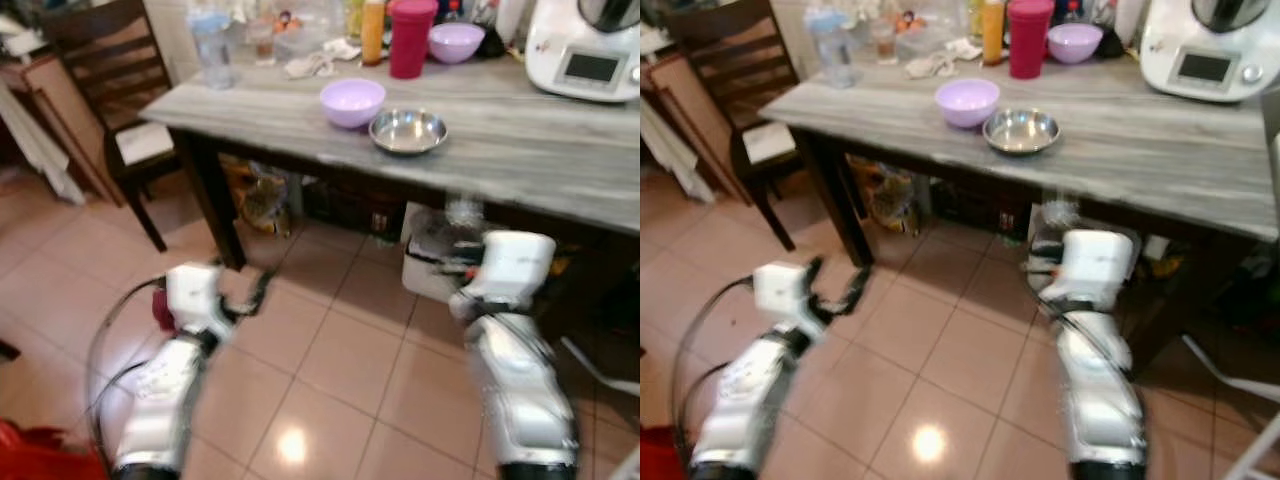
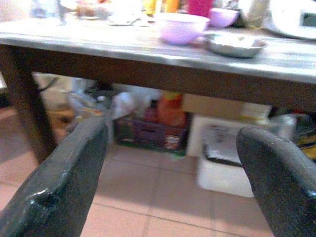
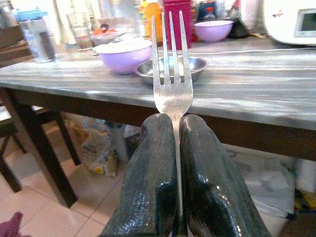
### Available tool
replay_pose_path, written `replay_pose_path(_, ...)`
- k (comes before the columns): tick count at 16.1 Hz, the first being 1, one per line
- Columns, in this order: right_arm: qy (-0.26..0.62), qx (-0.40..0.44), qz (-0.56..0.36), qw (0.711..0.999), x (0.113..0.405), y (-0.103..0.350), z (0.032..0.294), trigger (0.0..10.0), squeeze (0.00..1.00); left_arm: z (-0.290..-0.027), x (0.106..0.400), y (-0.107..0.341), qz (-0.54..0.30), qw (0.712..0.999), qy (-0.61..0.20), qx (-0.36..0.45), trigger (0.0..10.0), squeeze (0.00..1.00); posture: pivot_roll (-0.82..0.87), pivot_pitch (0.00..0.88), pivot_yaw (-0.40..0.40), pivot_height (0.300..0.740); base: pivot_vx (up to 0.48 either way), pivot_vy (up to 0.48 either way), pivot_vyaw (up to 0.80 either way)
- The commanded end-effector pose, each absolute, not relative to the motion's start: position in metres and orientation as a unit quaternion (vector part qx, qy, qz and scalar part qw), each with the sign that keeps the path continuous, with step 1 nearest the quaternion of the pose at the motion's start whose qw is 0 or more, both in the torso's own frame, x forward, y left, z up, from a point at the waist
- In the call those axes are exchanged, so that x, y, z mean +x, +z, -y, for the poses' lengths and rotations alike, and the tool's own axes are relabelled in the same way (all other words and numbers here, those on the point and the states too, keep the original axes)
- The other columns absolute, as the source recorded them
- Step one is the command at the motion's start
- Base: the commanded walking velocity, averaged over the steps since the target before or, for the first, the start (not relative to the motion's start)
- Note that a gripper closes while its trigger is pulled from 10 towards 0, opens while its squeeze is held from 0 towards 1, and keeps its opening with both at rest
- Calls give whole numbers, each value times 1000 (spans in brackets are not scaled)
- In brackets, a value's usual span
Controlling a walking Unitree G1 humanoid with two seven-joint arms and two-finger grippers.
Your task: Setting the table
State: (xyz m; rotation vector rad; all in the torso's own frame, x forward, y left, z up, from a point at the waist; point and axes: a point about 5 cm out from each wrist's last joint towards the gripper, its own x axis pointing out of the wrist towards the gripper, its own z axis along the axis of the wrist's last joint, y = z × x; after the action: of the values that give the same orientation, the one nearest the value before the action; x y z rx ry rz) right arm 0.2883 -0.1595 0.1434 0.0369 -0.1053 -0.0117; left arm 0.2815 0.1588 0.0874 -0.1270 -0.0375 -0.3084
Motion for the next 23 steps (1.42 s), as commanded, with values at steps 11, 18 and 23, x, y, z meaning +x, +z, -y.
replay_pose_path(11, -28, 19, 54, 998, 289, 145, 171, 10000, 0, -145, 284, 91, 23, 982, -172, -72, 10000, 0, -245, 83, 82, 740, 261, 0, -408)
replay_pose_path(18, -30, 20, 54, 998, 289, 146, 171, 10000, 0, -141, 284, 92, 23, 981, -177, -75, 10000, 0, -245, 85, 83, 740, 261, 0, 0)
replay_pose_path(23, -31, 22, 52, 998, 290, 145, 170, 10000, 0, -139, 284, 92, 22, 980, -180, -76, 10000, 0, -245, 87, 84, 740, 260, 0, -645)
